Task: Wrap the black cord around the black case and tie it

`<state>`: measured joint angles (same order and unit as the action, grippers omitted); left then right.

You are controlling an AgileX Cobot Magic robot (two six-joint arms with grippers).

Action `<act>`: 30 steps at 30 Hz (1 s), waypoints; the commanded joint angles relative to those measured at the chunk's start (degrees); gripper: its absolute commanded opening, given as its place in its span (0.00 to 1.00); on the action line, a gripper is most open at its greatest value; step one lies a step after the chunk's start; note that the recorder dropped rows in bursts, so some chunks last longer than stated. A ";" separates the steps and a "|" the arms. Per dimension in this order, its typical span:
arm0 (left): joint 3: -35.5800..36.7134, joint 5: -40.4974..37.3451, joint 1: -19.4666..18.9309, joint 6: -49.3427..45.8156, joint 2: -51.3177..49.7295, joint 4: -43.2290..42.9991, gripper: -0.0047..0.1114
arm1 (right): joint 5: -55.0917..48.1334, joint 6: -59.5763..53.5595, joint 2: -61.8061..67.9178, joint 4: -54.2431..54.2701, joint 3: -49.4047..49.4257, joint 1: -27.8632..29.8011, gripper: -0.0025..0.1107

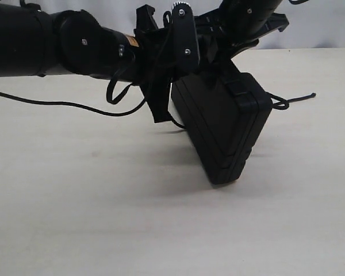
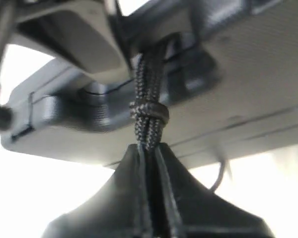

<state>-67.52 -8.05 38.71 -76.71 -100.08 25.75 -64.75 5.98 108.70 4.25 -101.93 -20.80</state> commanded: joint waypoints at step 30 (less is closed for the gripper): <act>-0.59 7.52 5.20 9.15 -4.55 -0.21 0.47 | 0.10 -0.25 -0.39 -0.19 0.00 -0.04 0.06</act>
<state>-67.71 2.94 43.86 -67.81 -104.94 25.75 -64.75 5.98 108.70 4.11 -101.93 -20.80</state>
